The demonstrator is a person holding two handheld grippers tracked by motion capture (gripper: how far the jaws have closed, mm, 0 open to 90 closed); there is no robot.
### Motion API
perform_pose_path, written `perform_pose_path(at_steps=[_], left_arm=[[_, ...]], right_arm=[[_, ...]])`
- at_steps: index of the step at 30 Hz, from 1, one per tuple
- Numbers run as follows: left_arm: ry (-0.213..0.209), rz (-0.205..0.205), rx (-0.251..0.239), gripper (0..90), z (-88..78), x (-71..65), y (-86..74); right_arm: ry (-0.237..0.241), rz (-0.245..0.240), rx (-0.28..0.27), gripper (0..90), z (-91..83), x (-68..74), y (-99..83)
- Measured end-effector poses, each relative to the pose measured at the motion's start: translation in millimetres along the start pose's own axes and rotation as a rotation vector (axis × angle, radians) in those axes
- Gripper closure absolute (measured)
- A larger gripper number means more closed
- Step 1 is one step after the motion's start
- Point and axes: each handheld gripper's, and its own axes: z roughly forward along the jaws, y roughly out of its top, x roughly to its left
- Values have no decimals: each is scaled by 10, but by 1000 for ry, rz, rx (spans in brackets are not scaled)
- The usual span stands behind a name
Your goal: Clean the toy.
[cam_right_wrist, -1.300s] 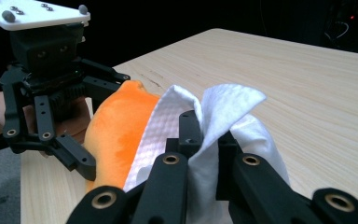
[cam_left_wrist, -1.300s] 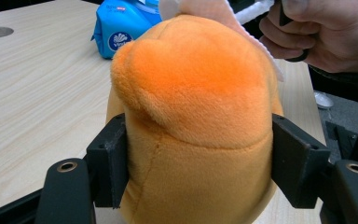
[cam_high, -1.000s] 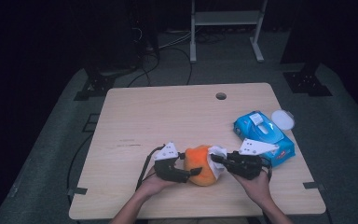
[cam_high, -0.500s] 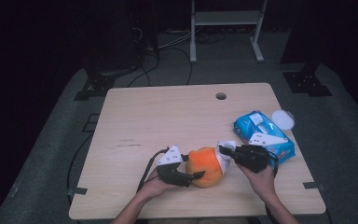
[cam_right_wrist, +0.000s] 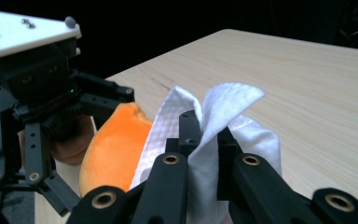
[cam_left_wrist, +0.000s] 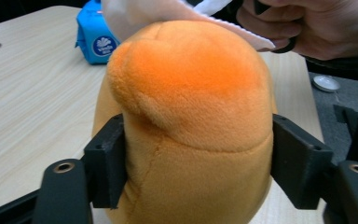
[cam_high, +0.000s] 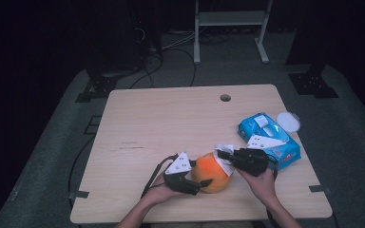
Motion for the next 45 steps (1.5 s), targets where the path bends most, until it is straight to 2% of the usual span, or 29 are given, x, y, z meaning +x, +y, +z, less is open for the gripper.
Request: perform_pose_path(at_steps=[1, 2, 4, 5, 6, 8, 9, 10, 11, 12, 14, 15, 16, 17, 18, 21, 22, 23, 24, 27, 28, 31, 32, 35, 36, 37, 40, 42, 45], left_arm=[[0, 0, 0, 249, 0, 0, 0], [-31, -7, 1, 222, -27, 40, 8], [-44, -20, -3, 200, -41, 66, 10], [-57, -39, -8, 125, -50, 93, 10], [-61, -63, -4, 125, -50, 119, 10], [-69, -119, 27, 31, 23, 147, -29], [-74, -118, 28, 36, 43, 133, -39], [-65, -98, 28, 71, 50, 107, -36], [-65, -98, 28, 122, 50, 107, -36], [-41, -70, 14, 194, 31, 77, -7], [-17, -45, -8, 293, 4, 55, 32], [-17, -45, -8, 307, 4, 55, 32], [28, 0, -28, 316, -10, 13, 66], [28, 0, -28, 317, -10, 13, 66], [67, 48, -30, 317, -10, -22, 85], [112, 104, -7, 314, 31, -72, 74], [101, 96, 4, 284, 61, -72, 40], [101, 96, 4, 254, 61, -72, 40], [61, 65, 16, 200, 62, -43, 39], [33, 46, 7, 176, 36, -18, 32], [30, 48, 6, 214, 31, -16, 28], [27, 68, 12, 236, 31, -34, 26], [29, 88, 23, 248, 25, -42, 24], [45, 113, 35, 272, 30, -73, 22], [51, 124, 36, 272, 41, -95, 24], [56, 130, 35, 273, 51, -107, 25], [64, 155, 45, 276, 79, -151, 27], [63, 157, 46, 281, 72, -158, 17], [60, 138, 41, 289, 70, -167, 8]], right_arm=[[0, 0, 0, 858, 0, 0, 0], [14, 1, 7, 859, -1, -5, -8], [19, -2, 11, 858, -5, -4, -11], [37, -8, 19, 858, -8, 8, -18], [37, -8, 19, 858, -8, 8, -18], [54, -17, 28, 858, -8, 43, -27], [56, -25, 31, 858, -7, 51, -24], [52, -30, 33, 858, -6, 59, -20], [48, -31, 36, 858, -9, 59, -16], [47, -23, 34, 858, -16, 54, -12], [34, -19, 18, 858, -53, 37, 9], [32, -21, 8, 858, -67, 31, 22], [30, -17, -4, 858, -89, 34, 43], [30, -17, -4, 858, -89, 34, 43], [29, -20, -12, 858, -102, 39, 58], [32, -32, -25, 857, -90, 79, 79], [36, -41, 1, 858, -44, 91, 61], [36, -41, 1, 858, -44, 91, 61], [37, -37, 14, 858, -17, 72, 25], [36, -30, 17, 858, -17, 39, 11], [35, -15, 16, 858, -30, 8, 0], [39, -15, 20, 858, -39, 15, -11], [39, -15, 19, 858, -41, 32, -13], [47, -36, 20, 857, -51, 120, -15], [57, -42, 19, 857, -48, 153, -15], [91, -50, 14, 857, -32, 221, -3], [108, -76, 19, 857, -1, 297, 20], [104, -104, 34, 858, 20, 334, 30], [94, -95, 43, 858, 10, 264, 27]])
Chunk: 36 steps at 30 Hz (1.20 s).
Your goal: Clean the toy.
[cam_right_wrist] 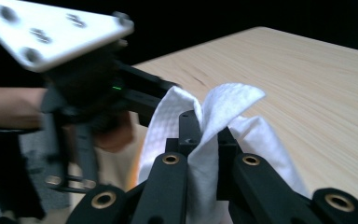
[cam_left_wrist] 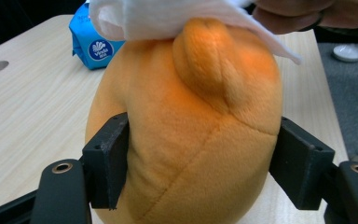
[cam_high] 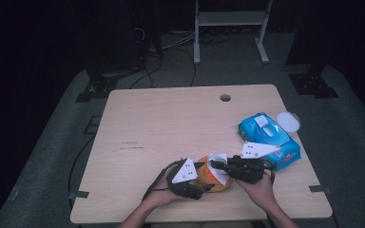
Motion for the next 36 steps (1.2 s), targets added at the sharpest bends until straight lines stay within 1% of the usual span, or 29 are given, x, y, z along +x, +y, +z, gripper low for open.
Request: perform_pose_path(at_steps=[1, 3, 5, 6, 7, 8, 9, 10, 11, 12, 13, 14, 15, 16, 17, 18, 19, 21, 22, 23, 27, 28, 30, 31, 32, 33, 34, 35, 36], left_arm=[[0, 7, 0, 289, 2, -18, 3], [6, 19, 4, 289, -5, -56, -3], [8, 24, 3, 289, -6, -65, -8], [9, 30, 2, 289, -4, -76, -11], [11, 45, 5, 290, 0, -86, -10], [14, 62, 10, 290, 6, -98, -6], [17, 70, 9, 289, 13, -104, -1], [21, 72, 9, 289, 17, -109, 3], [23, 77, 11, 289, 22, -115, 9], [31, 94, 17, 289, 28, -129, 16], [42, 131, 27, 288, 37, -167, 28], [47, 151, 30, 288, 44, -194, 35], [52, 182, 35, 288, 55, -232, 41], [55, 198, 41, 288, 58, -251, 44], [56, 217, 45, 290, 64, -267, 46], [54, 216, 45, 290, 64, -271, 46], [51, 212, 43, 293, 62, -264, 41], [42, 205, 40, 294, 57, -242, 29], [42, 205, 40, 294, 57, -242, 29], [40, 203, 43, 294, 56, -235, 33], [34, 192, 36, 294, 55, -223, 25], [33, 189, 37, 294, 54, -221, 25], [32, 180, 41, 294, 54, -206, 27], [35, 164, 38, 294, 54, -187, 28], [36, 136, 34, 295, 55, -158, 28], [36, 118, 31, 296, 57, -138, 29], [34, 101, 30, 296, 57, -125, 28], [33, 91, 28, 297, 58, -114, 27], [34, 85, 23, 298, 60, -114, 23]], right_arm=[[-18, -1, 7, 858, -12, -39, -6], [-58, 14, 20, 858, -85, -149, -41], [-59, 17, 23, 858, -99, -158, -52], [-56, 27, 26, 858, -118, -158, -65], [-50, 34, 22, 858, -130, -144, -75], [-44, 26, 24, 857, -131, -117, -74], [-14, 8, 20, 857, -110, -27, -45], [-14, 8, 20, 857, -110, -27, -45], [16, -7, 19, 857, -64, 45, -15], [16, -7, 19, 857, -64, 45, -15], [27, -17, 19, 857, -28, 85, -2], [35, -29, 29, 858, 13, 123, 12], [36, -36, 37, 858, 36, 132, 20], [19, -44, 52, 858, 63, 129, 26], [-9, -37, 62, 858, 76, 69, 3], [-9, -37, 62, 858, 76, 69, 3], [-30, -23, 73, 858, 62, -19, -40], [-39, 0, 76, 858, 28, -93, -69], [-39, 0, 76, 858, 28, -93, -69], [-56, 18, 74, 858, -19, -153, -84], [-69, 27, 68, 858, -68, -170, -96], [-65, 32, 62, 858, -81, -152, -97], [-53, 20, 56, 859, -88, -96, -82], [-41, 18, 52, 859, -90, -70, -72], [-3, 17, 41, 861, -87, -25, -50], [35, 18, 37, 861, -78, 35, -22], [38, 1, 34, 861, -68, 72, -5], [22, -27, 39, 861, -45, 128, 26], [19, -30, 44, 861, -35, 117, 32]])
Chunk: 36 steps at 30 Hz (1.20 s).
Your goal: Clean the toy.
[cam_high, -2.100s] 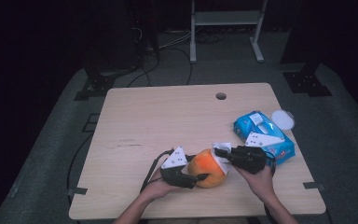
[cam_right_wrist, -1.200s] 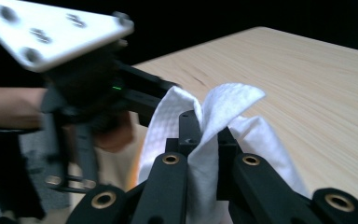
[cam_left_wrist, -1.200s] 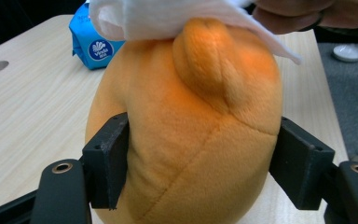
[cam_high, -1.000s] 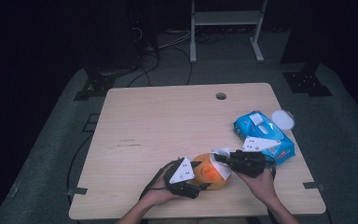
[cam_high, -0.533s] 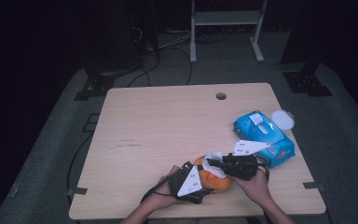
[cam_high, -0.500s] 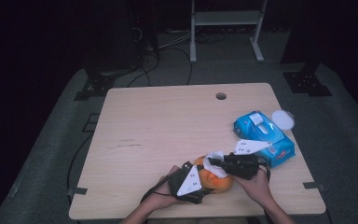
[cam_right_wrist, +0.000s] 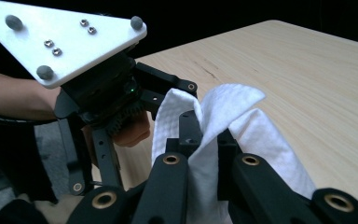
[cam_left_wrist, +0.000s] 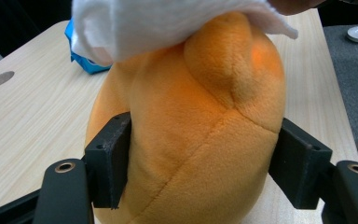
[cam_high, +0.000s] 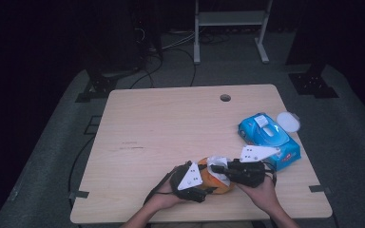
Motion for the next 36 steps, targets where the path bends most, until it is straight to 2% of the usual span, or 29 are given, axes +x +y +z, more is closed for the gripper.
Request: perform_pose_path(at_steps=[2, 3, 5, 6, 9, 14, 17, 20, 21, 25, 28, 32, 34, 36], left_arm=[[2, 2, -1, 299, -4, -1, -2], [3, 4, 0, 302, -6, -1, -5], [3, 3, -1, 302, -5, -1, -8], [3, 1, -2, 302, -4, -2, -10], [3, 9, -3, 302, -6, -5, -14], [0, 20, 2, 303, -14, -9, -13], [-5, 14, 1, 305, -32, 14, -28], [-8, -8, -3, 308, -57, 42, -56], [-9, -13, -3, 309, -70, 59, -70], [-10, -30, -15, 309, -61, 67, -85], [-15, -8, -13, 306, -50, 48, -74], [-18, 5, -8, 301, -54, 42, -72], [-20, 5, -2, 302, -63, 54, -75], [-27, -11, 4, 316, -75, 77, -83]], right_arm=[[-2, 10, 0, 861, 6, -34, -5], [-25, 24, 7, 861, 10, -118, -37], [-36, 32, 11, 861, 8, -163, -59], [-48, 65, 8, 862, -18, -254, -98], [-59, 85, 5, 861, -54, -299, -122], [-69, 63, 18, 861, -62, -271, -119], [-87, 72, 19, 861, -77, -302, -141], [-120, 93, 21, 861, -115, -373, -172], [-138, 122, 23, 861, -147, -426, -204], [-143, 149, 20, 861, -171, -471, -236], [-120, 120, 2, 860, -117, -373, -168], [-101, 100, 0, 860, -34, -310, -117], [-91, 108, -3, 860, -5, -343, -115], [-96, 122, -1, 861, -6, -388, -135]])
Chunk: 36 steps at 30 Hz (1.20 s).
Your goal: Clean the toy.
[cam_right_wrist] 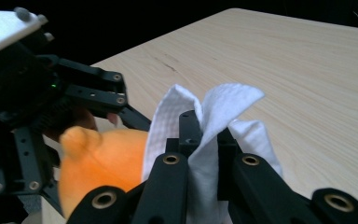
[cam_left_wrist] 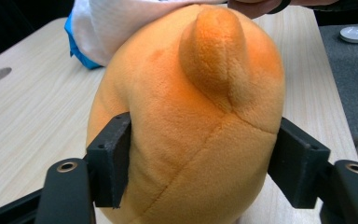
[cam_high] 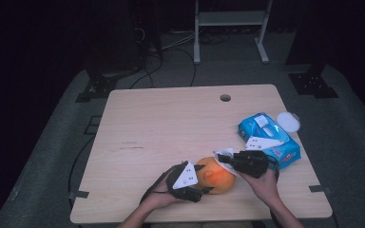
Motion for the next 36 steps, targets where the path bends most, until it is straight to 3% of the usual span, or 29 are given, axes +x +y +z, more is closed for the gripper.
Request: perform_pose_path(at_steps=[6, 9, 17, 23, 26, 30, 32, 36], left_arm=[[-2, -91, -20, 329, -42, 118, -64], [-8, -121, -29, 330, -50, 155, -86], [-2, -203, -45, 333, -63, 237, -124], [-7, -239, -50, 332, -72, 277, -141], [-9, -244, -54, 332, -65, 290, -141], [-7, -254, -60, 332, -53, 299, -137], [-10, -260, -59, 332, -56, 305, -138], [-15, -272, -66, 331, -65, 323, -146]], right_arm=[[-16, 91, -13, 861, -78, -214, -105], [-12, 104, -27, 861, -158, -190, -110], [15, 77, -82, 860, -205, -84, -30], [-11, 97, -69, 860, -204, -177, -82], [-15, 96, -76, 860, -222, -152, -71], [16, 47, -98, 860, -212, -42, -6], [8, 15, -81, 860, -176, -4, 11], [-10, 35, -60, 861, -159, -100, -39]])
